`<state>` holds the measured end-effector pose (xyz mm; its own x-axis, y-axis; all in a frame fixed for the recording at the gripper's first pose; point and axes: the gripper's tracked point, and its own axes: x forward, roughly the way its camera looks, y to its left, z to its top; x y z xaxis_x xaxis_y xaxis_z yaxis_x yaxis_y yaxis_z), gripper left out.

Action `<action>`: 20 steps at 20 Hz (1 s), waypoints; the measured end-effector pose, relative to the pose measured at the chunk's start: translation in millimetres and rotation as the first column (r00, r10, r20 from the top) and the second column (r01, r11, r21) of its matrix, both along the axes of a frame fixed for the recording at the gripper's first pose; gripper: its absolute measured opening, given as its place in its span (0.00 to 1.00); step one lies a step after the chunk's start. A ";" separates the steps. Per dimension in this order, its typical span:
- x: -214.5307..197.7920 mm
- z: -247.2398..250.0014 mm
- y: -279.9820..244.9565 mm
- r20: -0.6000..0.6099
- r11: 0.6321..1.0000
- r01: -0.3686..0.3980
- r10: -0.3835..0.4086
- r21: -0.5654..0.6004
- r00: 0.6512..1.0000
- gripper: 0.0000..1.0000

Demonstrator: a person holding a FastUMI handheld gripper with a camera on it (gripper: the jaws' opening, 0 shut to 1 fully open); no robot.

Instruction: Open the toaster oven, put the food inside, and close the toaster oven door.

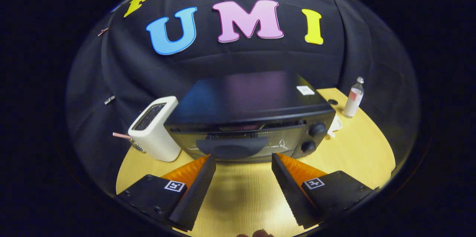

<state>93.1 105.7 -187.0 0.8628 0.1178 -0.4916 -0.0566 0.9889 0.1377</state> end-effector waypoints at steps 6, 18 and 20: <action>-19.2 63.2 -39.4 0.157 0.999 0.032 -0.034 0.016 0.987 0.99; -86.0 148.0 -143.7 0.330 0.988 0.145 -0.121 -0.049 0.936 0.99; -98.2 151.4 -151.0 0.337 0.986 0.164 -0.151 -0.011 0.929 0.99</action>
<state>-5.0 -45.3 -35.6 0.9838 -0.0462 -0.1731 0.0642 0.9929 0.1001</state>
